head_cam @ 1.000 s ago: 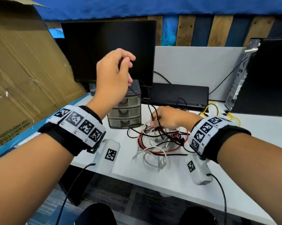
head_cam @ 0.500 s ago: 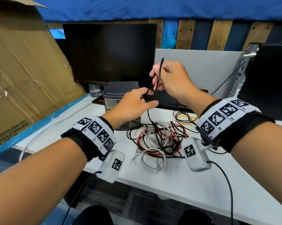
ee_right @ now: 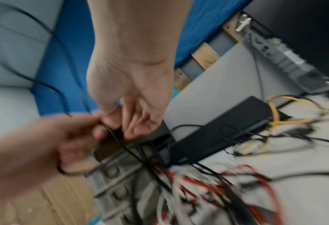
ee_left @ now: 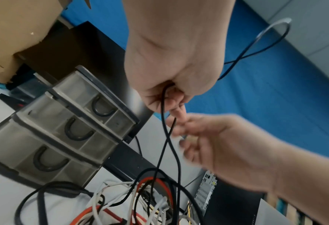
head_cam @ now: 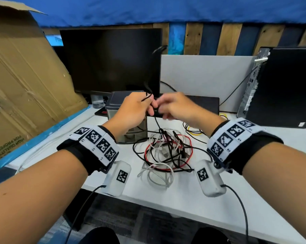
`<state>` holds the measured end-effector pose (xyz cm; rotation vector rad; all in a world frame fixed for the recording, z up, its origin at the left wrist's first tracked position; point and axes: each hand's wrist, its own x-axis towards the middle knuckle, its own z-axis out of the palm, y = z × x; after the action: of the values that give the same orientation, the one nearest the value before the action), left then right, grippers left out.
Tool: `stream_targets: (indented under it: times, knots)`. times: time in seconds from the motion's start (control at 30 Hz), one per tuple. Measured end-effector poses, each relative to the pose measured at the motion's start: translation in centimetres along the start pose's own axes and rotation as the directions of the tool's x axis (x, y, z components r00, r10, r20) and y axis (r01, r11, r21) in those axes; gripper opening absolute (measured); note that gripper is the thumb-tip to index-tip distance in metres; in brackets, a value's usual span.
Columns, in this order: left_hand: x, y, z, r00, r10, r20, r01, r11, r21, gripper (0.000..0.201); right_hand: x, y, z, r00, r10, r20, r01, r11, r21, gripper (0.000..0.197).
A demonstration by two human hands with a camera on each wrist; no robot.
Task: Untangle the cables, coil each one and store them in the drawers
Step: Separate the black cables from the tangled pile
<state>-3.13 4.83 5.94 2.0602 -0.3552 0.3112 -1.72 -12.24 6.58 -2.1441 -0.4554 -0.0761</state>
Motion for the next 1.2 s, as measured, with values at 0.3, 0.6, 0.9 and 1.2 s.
stream_targets:
  times: [0.3, 0.6, 0.9, 1.2]
  knots:
    - [0.9, 3.0, -2.6, 0.931, 0.223, -0.290, -0.288, 0.936, -0.204, 0.034, -0.8, 3.0, 3.0, 0.984, -0.010, 0.176, 0.069, 0.941, -0.331, 0.041]
    - [-0.1, 0.1, -2.2, 0.977, 0.126, -0.173, -0.137, 0.989, -0.053, 0.034, 0.9, -2.0, -1.1, 0.965, -0.093, -0.244, 0.094, 0.996, -0.009, 0.051]
    - [-0.3, -0.8, -2.6, 0.998, -0.060, 0.009, 0.058, 0.987, 0.150, 0.014, 1.5, -1.9, -3.4, 0.960, 0.054, -0.275, -0.020, 0.992, 0.122, 0.039]
    - [-0.1, 1.8, -3.6, 0.999, 0.031, -0.030, -0.033, 0.997, -0.074, 0.031, -2.2, 2.2, 2.0, 0.912, 0.195, 0.361, -0.140, 0.975, -0.173, 0.007]
